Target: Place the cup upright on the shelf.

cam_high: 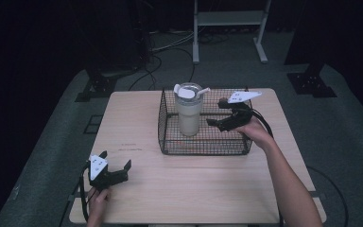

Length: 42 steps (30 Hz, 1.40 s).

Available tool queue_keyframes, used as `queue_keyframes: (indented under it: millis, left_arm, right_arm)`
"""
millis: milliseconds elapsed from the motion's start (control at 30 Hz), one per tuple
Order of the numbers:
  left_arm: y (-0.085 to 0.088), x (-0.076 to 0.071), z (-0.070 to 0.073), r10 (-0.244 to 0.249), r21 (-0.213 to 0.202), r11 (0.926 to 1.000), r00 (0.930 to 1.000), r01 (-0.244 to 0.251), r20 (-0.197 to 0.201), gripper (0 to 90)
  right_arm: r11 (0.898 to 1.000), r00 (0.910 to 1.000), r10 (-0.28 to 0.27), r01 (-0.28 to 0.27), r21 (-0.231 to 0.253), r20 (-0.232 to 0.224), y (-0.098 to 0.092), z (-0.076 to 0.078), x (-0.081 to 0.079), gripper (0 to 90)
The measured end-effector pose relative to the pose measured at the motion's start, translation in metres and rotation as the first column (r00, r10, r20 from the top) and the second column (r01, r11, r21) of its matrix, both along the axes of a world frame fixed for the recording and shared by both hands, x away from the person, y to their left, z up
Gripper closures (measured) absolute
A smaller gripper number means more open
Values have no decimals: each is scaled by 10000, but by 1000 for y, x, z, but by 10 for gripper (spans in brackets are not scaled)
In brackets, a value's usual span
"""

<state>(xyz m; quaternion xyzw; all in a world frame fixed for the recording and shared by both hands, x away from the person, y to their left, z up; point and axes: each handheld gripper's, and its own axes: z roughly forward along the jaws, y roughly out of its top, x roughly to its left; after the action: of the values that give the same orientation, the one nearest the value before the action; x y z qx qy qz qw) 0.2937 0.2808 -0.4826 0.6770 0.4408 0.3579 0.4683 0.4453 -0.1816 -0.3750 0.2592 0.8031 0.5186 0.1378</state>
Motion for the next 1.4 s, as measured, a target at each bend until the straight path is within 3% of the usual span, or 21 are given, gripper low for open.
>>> queue_keyframes:
  millis: [567, 967, 1400]
  left_arm:
    - [0, 0, 0, -50, 61, 10000, 10000, 50, 0, 0]
    - [0, -1, 0, -54, 59, 10000, 10000, 54, 5, 0]
    - [-1, 0, 0, -38, 59, 10000, 10000, 38, -18, 0]
  right_arm:
    - [9986, 9999, 118, -123, -509, -102, -15, 13, -27, 83]
    - [9998, 10000, 84, -84, -185, 14, -28, 14, -47, 83]
    - [10000, 10000, -7, 7, -81, 12, -44, 2, -66, 83]
